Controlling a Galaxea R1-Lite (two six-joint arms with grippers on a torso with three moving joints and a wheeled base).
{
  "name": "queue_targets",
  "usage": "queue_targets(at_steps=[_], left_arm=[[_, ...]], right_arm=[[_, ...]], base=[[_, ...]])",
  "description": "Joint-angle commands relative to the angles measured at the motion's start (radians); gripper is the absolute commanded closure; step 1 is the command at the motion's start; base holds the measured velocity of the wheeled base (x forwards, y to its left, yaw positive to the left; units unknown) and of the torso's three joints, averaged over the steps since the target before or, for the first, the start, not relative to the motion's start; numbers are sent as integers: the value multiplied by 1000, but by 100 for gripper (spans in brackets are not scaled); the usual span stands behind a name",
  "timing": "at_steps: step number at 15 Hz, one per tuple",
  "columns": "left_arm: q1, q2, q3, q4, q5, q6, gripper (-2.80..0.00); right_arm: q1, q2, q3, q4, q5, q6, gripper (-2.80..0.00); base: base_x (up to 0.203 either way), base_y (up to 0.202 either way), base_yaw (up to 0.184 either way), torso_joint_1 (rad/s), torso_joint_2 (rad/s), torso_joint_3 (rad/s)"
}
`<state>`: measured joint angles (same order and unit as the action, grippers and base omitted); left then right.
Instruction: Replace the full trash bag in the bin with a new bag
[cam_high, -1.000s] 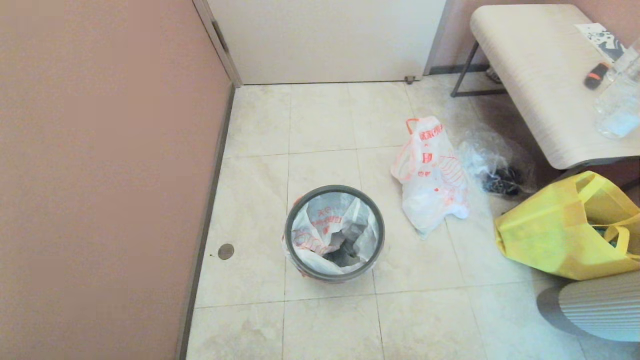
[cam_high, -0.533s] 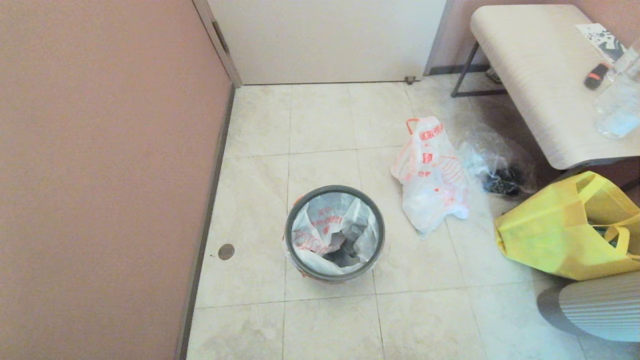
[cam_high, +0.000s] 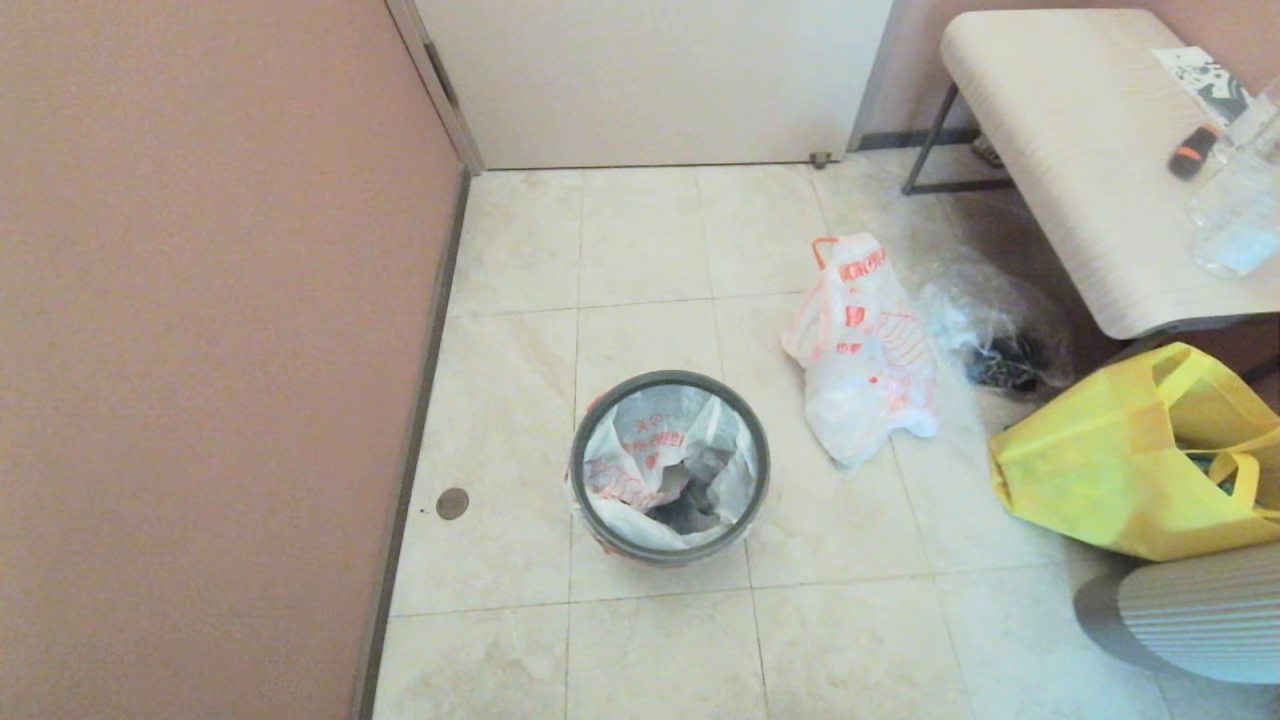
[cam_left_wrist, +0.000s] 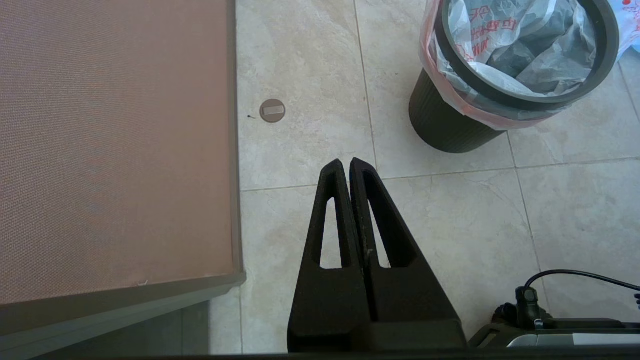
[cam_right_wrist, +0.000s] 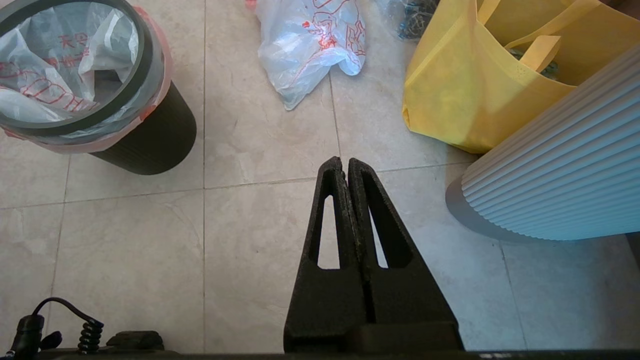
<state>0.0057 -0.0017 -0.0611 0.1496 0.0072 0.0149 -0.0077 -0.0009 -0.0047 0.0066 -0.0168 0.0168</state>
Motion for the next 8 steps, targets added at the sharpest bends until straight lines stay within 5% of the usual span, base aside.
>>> queue_targets(at_steps=[1,8], left_arm=[[0,2,0,1,0,0,0],[0,2,0,0,0,0,0]], right_arm=[[0,1,0,0,0,0,0],[0,2,0,0,-2,2,0]], base=[[0,0,0,0,0,0],[0,0,0,0,0,0]])
